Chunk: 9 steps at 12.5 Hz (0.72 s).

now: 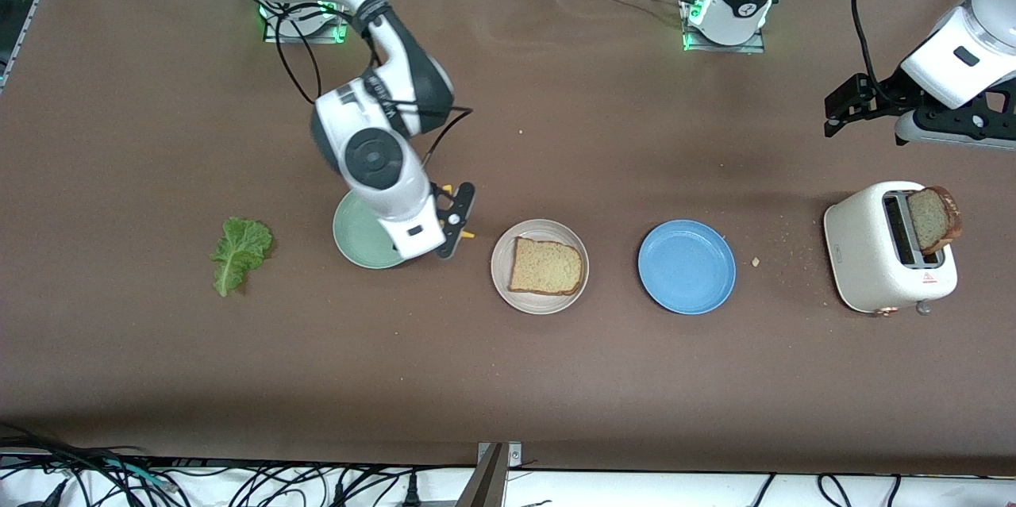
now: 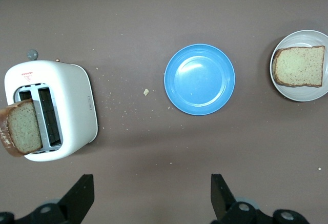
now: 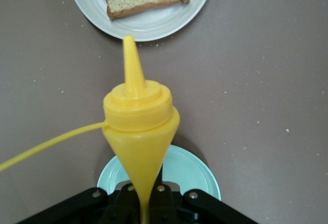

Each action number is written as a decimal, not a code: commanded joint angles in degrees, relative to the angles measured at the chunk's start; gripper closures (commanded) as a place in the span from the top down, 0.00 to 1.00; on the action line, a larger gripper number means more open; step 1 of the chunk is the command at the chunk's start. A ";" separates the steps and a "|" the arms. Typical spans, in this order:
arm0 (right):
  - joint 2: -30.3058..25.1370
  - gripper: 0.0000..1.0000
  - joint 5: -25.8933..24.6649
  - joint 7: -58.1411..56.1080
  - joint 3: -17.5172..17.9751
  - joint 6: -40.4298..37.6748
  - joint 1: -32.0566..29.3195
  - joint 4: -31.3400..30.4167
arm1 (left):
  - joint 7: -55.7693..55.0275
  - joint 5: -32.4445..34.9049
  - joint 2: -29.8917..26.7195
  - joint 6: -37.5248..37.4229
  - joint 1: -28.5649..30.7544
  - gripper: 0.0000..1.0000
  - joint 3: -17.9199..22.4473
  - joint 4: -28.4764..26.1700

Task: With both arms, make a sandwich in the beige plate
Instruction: 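Carry the yellow bottle over the bread on the beige plate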

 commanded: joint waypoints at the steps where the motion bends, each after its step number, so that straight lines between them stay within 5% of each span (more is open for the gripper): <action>1: 1.84 0.02 -8.37 5.26 -1.02 -1.96 5.47 2.57 | -0.04 -0.84 -0.32 -0.44 0.48 1.00 -0.33 -0.17; 6: 6.93 0.02 -15.06 6.24 -9.63 -5.49 16.98 5.82 | -0.04 -0.84 -0.32 -0.44 0.48 1.00 -0.24 -0.17; 9: 8.26 0.02 -18.41 6.42 -9.82 -5.49 17.53 5.91 | -0.04 -0.84 -0.32 -0.44 0.48 1.00 -0.24 -0.17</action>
